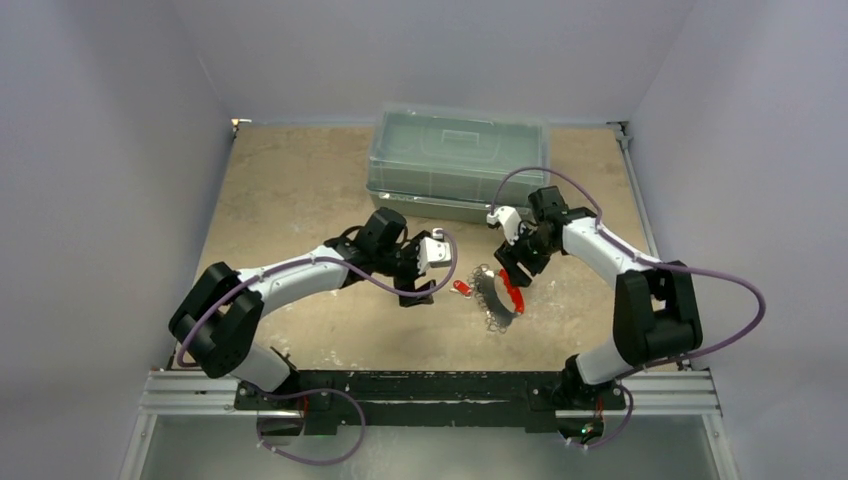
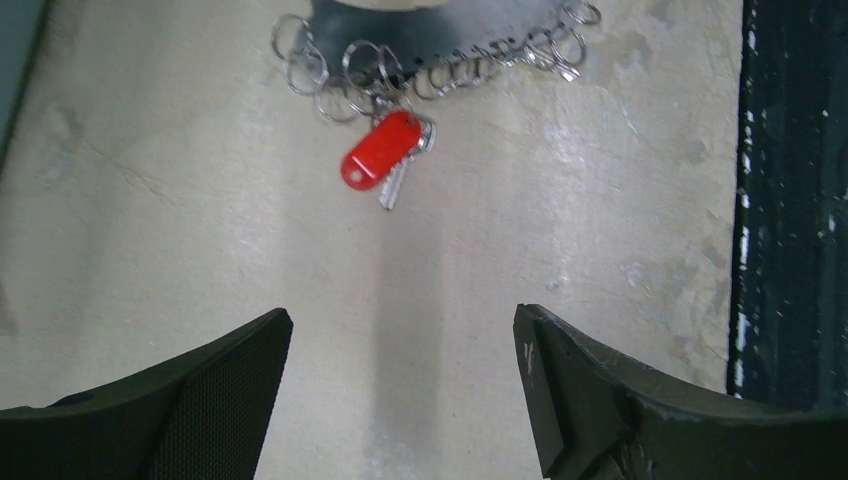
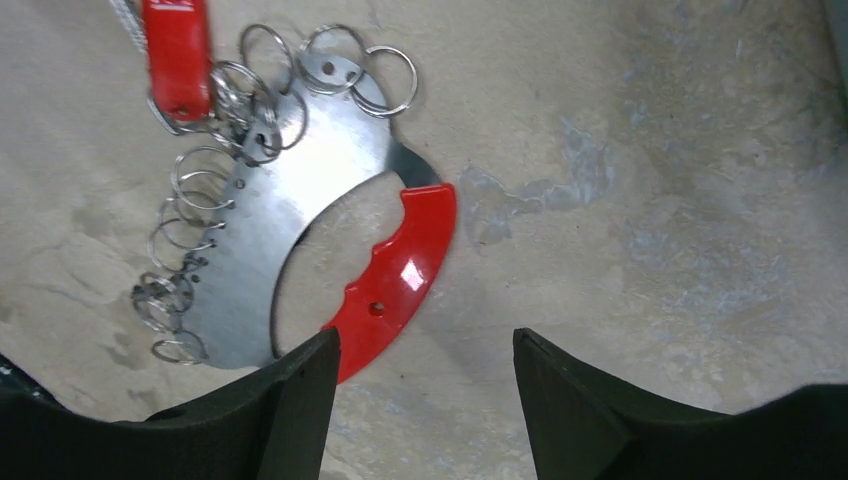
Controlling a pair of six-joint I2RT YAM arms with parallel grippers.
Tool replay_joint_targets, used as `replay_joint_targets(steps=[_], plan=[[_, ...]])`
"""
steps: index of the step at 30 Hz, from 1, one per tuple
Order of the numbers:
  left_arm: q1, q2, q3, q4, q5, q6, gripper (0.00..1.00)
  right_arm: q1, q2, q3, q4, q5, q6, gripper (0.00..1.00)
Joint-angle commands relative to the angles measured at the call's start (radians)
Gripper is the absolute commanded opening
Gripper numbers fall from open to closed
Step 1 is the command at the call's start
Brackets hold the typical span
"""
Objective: Remove the keys from the keyring
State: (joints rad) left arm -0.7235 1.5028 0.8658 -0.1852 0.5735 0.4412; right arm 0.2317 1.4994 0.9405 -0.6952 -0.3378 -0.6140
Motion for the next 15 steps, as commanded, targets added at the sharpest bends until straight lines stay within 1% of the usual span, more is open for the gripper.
replay_joint_targets(steps=[1,4,8,10,13,15], plan=[[-0.004,0.003,-0.021,0.184,0.012,0.004,0.81,0.003,0.039,-0.005,-0.004,0.118,-0.007,0.67],[-0.024,0.009,-0.045,0.245,0.005,-0.004,0.80,0.015,0.087,0.000,0.006,0.100,0.009,0.66],[-0.051,0.012,-0.055,0.228,-0.043,0.066,0.78,0.059,0.201,0.055,-0.009,0.049,0.036,0.62],[-0.052,0.006,-0.054,0.200,-0.074,0.088,0.77,0.107,0.241,0.074,-0.002,0.050,0.061,0.59],[-0.050,-0.015,-0.060,0.143,-0.092,0.110,0.75,0.203,0.259,0.081,0.030,0.042,0.099,0.58],[-0.051,-0.019,-0.084,0.151,-0.077,0.101,0.75,0.240,0.269,0.105,0.035,-0.014,0.124,0.57]])
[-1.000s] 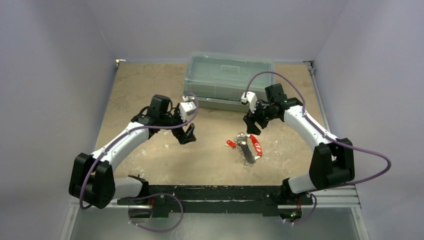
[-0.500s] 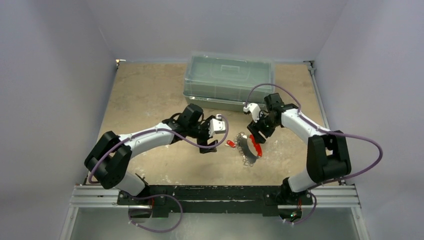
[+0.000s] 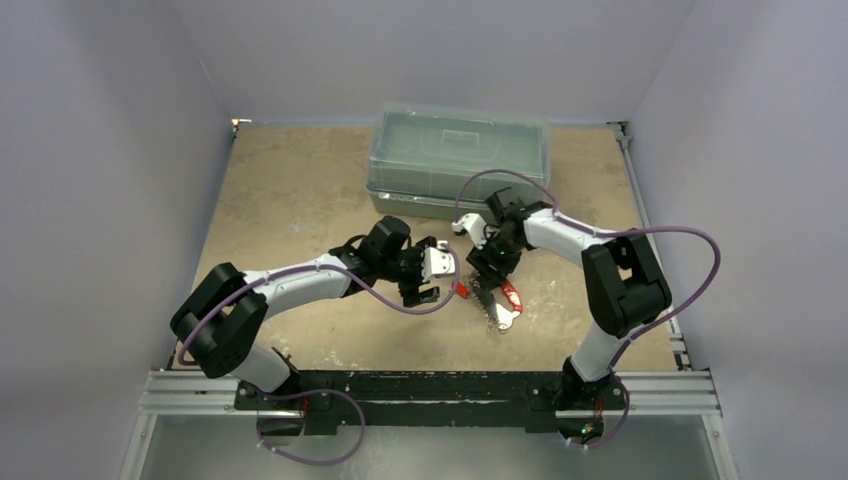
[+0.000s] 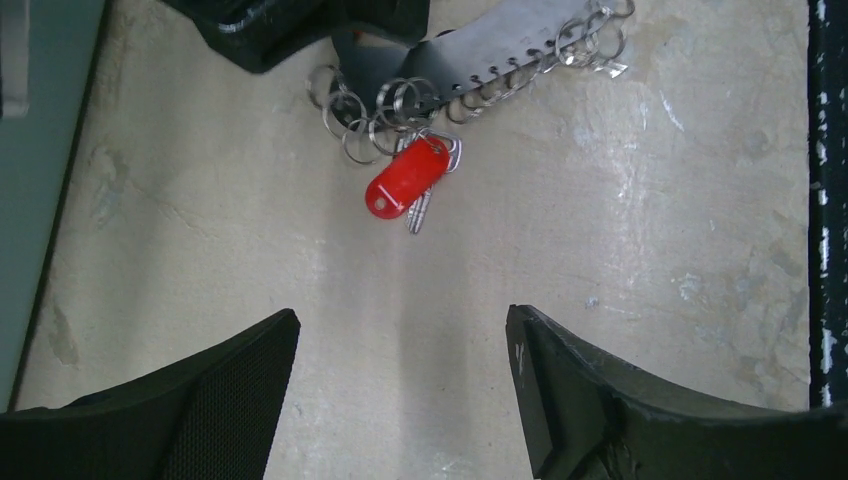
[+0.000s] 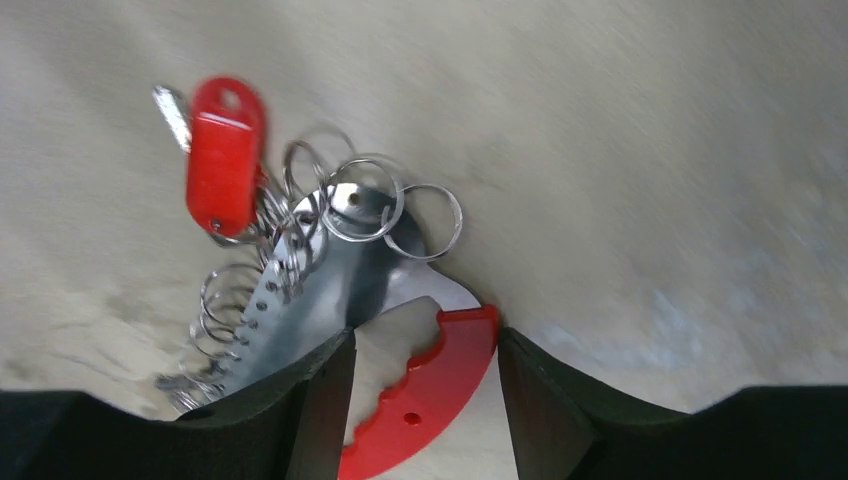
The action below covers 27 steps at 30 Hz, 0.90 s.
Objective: Remove the keys from the keyring
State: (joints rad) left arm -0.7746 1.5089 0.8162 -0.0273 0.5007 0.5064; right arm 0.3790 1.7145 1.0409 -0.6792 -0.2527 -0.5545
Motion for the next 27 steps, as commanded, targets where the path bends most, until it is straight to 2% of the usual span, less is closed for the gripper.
replay_joint_targets(steps=[1,3,7,12,19,22,27], plan=[[0.001,-0.025,-0.052,0.009,0.002,0.022,0.75,0.096,0.060,0.024,0.014,-0.130,0.074,0.57],[-0.002,-0.018,-0.087,0.099,0.008,-0.014,0.75,0.096,0.064,0.047,0.014,-0.177,0.093,0.56],[-0.036,0.006,-0.120,0.234,-0.018,-0.061,0.76,0.072,0.031,0.039,0.028,-0.177,0.112,0.56],[-0.100,0.045,-0.115,0.284,-0.065,-0.080,0.76,-0.065,0.011,0.051,-0.002,-0.248,0.119,0.56],[-0.188,0.106,-0.095,0.293,-0.052,-0.120,0.54,-0.110,-0.075,0.000,0.013,-0.231,0.109,0.56],[-0.224,0.132,-0.087,0.312,-0.085,-0.121,0.50,-0.116,-0.082,0.005,0.011,-0.224,0.107,0.56],[-0.230,0.167,-0.078,0.351,-0.139,-0.145,0.49,-0.121,-0.095,0.008,0.001,-0.236,0.101,0.56]])
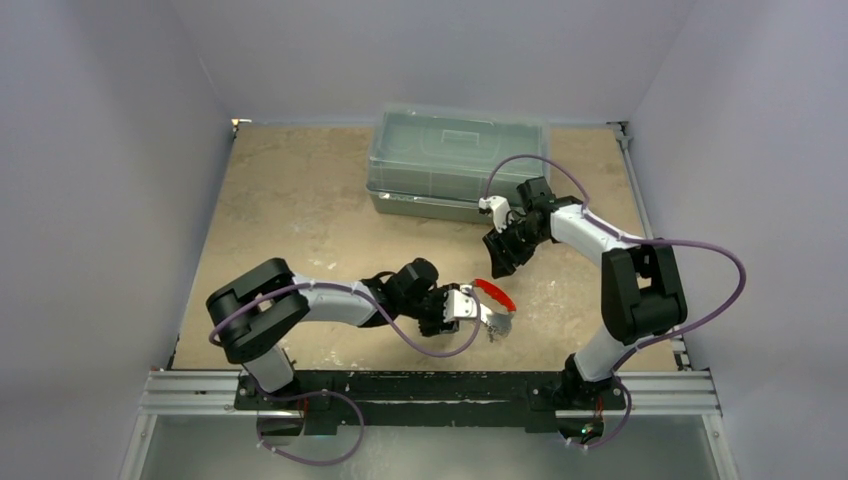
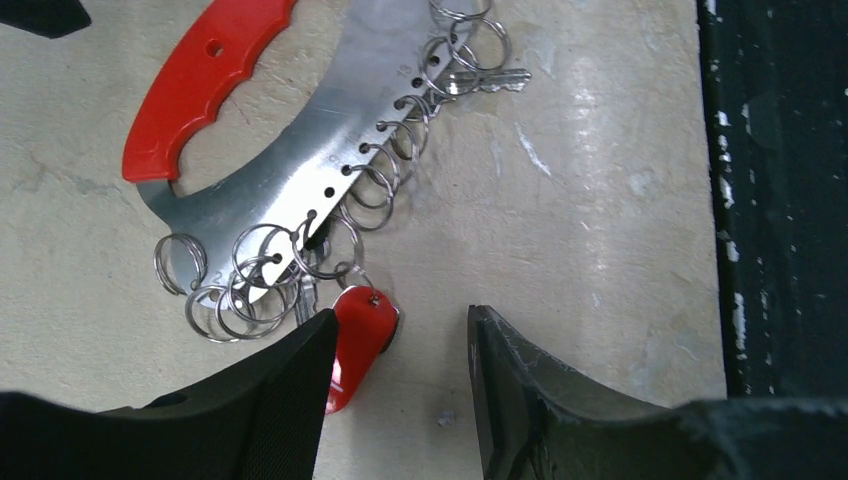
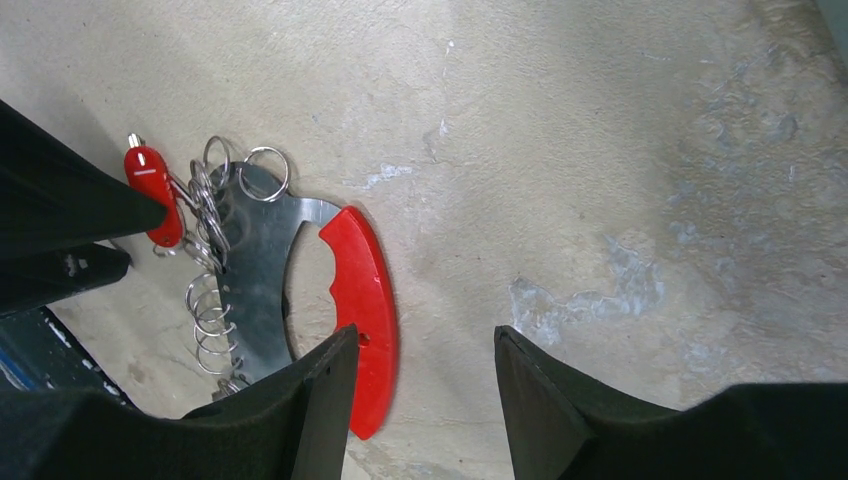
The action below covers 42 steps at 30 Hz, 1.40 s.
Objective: Remove the keys from the keyring
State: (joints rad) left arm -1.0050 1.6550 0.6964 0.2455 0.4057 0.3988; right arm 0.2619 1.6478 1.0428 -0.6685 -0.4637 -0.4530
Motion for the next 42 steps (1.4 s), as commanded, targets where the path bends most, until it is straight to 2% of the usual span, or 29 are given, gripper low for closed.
replay_joint_targets(steps=[1,8,17,23,31,35,39,42], plan=[[0.000,0.028,0.047,0.080,-0.045,-0.040,0.49,-0.005,-0.030,0.006,-0.009,-0.027,-0.003,0.56],[0.002,0.097,0.102,0.062,-0.071,-0.056,0.47,-0.004,-0.047,0.001,-0.014,-0.044,-0.009,0.56],[0.005,0.066,0.117,-0.012,-0.114,-0.046,0.01,-0.010,-0.080,-0.002,-0.020,-0.075,-0.024,0.57],[0.006,0.005,0.171,-0.151,-0.121,-0.008,0.00,-0.012,-0.125,-0.003,0.012,-0.148,-0.046,0.57],[0.031,-0.004,0.316,-0.390,-0.087,0.049,0.00,-0.011,-0.183,-0.073,0.144,-0.399,-0.087,0.57],[0.053,-0.016,0.363,-0.502,-0.083,0.058,0.00,-0.010,-0.186,-0.110,0.263,-0.519,-0.046,0.57],[0.054,-0.094,0.313,-0.563,-0.127,0.085,0.00,-0.010,-0.222,-0.184,0.469,-0.572,0.035,0.57],[0.053,-0.156,0.294,-0.598,-0.128,0.166,0.00,-0.008,-0.259,-0.246,0.614,-0.607,0.093,0.57]])
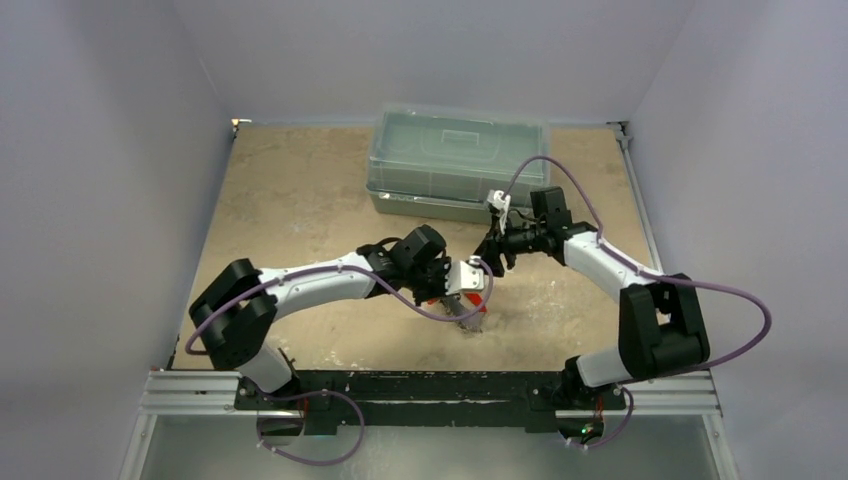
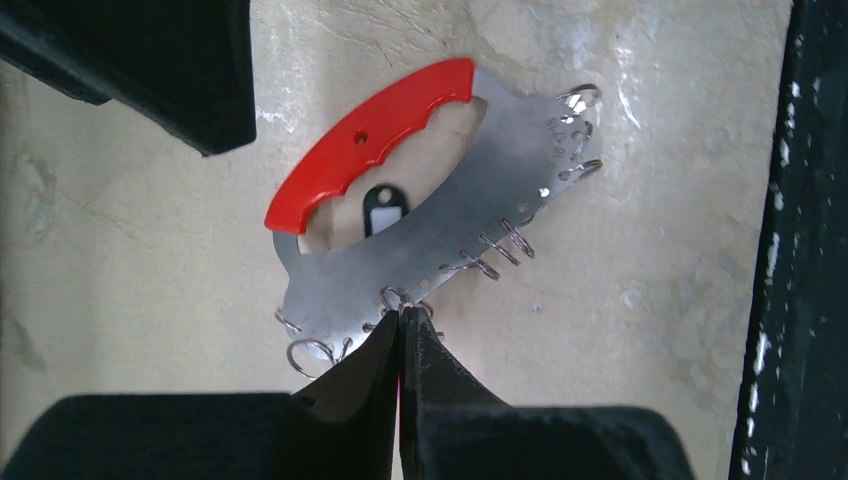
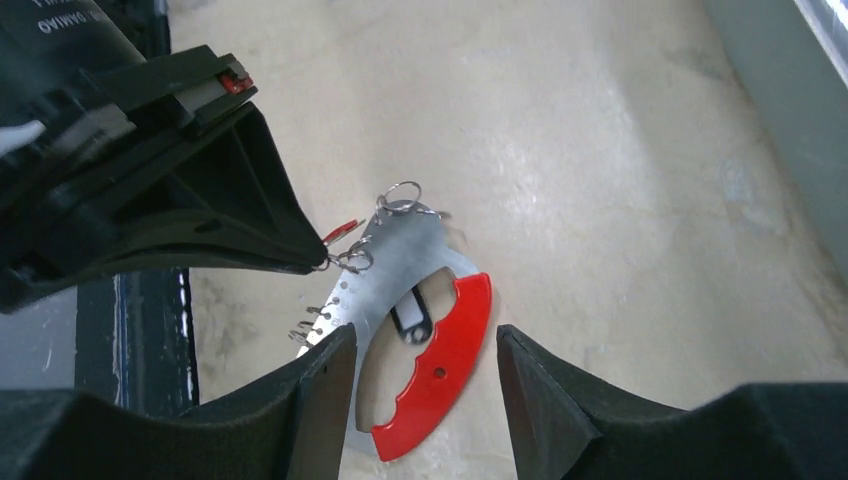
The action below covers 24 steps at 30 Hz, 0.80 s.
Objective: Remove the keys from the keyring
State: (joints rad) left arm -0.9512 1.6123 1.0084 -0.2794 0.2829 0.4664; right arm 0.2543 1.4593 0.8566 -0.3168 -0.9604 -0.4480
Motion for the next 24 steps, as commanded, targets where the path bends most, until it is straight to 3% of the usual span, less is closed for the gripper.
replay_joint_targets(steps=[1,4,10,17,24], plan=[[0.000,-0.136,-0.035,-0.054,-0.017,0.118,0.00,0.001,-0.080,-0.080,0.303,-0.119,0.104,0.57],[-0.001,-0.195,-0.099,0.005,0.008,0.203,0.00,0.011,-0.108,-0.122,0.359,-0.142,0.071,0.56],[-0.004,-0.318,-0.231,0.186,0.041,0.306,0.00,0.024,-0.182,-0.178,0.299,-0.179,-0.113,0.55],[-0.004,-0.351,-0.259,0.207,0.070,0.513,0.00,0.095,-0.223,-0.230,0.418,-0.184,-0.158,0.54],[-0.006,-0.375,-0.261,0.205,0.082,0.684,0.00,0.187,-0.186,-0.310,0.643,-0.162,-0.119,0.53]])
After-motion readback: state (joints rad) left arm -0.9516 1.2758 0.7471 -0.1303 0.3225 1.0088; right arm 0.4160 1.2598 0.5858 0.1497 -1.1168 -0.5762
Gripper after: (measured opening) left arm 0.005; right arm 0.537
